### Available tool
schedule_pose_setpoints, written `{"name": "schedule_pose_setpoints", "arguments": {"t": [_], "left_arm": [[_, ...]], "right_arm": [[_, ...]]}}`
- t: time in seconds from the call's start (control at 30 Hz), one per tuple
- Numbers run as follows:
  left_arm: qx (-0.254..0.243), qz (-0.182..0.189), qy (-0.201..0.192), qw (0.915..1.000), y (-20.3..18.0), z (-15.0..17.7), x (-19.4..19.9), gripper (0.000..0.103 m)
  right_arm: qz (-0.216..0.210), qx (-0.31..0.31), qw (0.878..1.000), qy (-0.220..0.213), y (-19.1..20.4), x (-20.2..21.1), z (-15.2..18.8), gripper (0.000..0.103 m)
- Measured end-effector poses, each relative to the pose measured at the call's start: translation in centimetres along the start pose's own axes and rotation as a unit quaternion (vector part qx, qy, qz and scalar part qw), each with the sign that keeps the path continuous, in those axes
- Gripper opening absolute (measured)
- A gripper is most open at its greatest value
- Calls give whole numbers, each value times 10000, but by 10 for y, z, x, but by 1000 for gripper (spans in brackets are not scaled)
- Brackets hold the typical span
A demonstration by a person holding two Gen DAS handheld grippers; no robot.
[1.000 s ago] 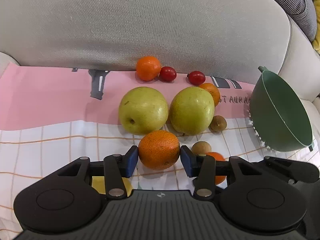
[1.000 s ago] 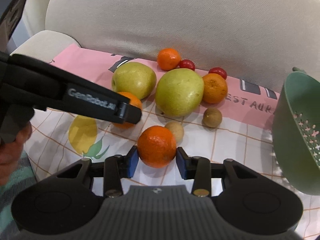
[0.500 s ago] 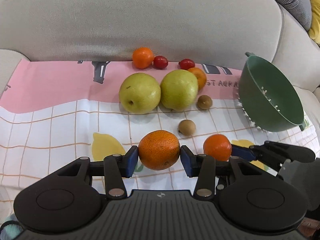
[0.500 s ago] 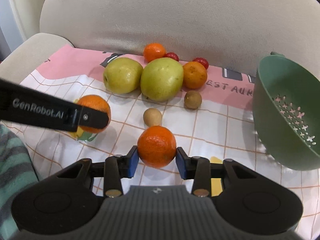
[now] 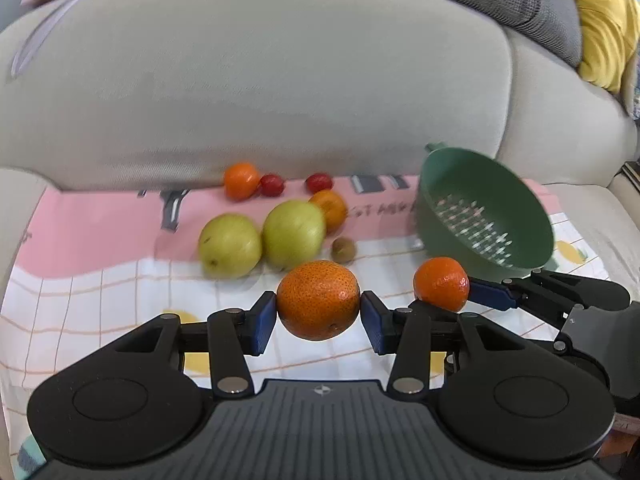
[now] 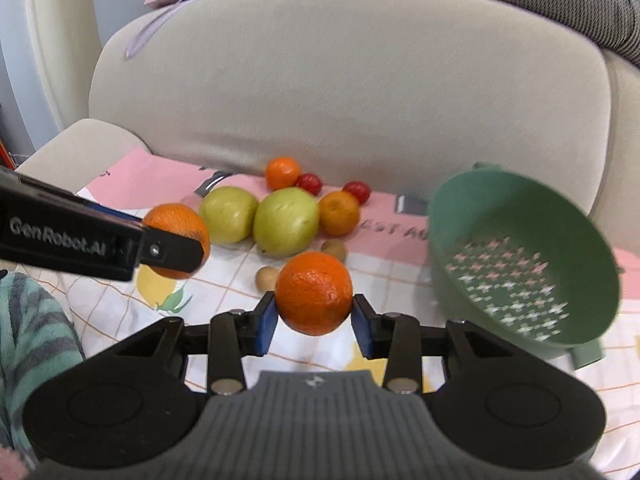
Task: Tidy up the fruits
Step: 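Lift and carry the held tangerines with both tools over the green colander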
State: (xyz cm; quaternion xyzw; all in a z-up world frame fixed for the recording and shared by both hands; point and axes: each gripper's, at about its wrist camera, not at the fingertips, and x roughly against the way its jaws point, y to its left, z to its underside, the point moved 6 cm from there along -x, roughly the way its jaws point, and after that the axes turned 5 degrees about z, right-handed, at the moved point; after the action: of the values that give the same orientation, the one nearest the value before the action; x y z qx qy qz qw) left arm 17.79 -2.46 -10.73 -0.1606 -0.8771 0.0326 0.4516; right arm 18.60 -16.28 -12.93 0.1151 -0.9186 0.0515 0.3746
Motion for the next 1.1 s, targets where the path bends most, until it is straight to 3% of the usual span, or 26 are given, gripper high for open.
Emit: {"name": "schedule_pose_setpoints", "arguments": {"t": [0.53,0.73,1.1], "left_arm": [[-666,727,-4,9951,-94,-40,-31,52],[-831,885,83,9926,-114,-55,-51,52],[-1266,986,634,9850,-140,-63,-106,52]], "right_arm": [[805,177,9964,-209,-97,12,-19,37],[1068,230,9940,86,-126,-22,-22,37],[879,466,9921,769,-147,-52,0,37]]}}
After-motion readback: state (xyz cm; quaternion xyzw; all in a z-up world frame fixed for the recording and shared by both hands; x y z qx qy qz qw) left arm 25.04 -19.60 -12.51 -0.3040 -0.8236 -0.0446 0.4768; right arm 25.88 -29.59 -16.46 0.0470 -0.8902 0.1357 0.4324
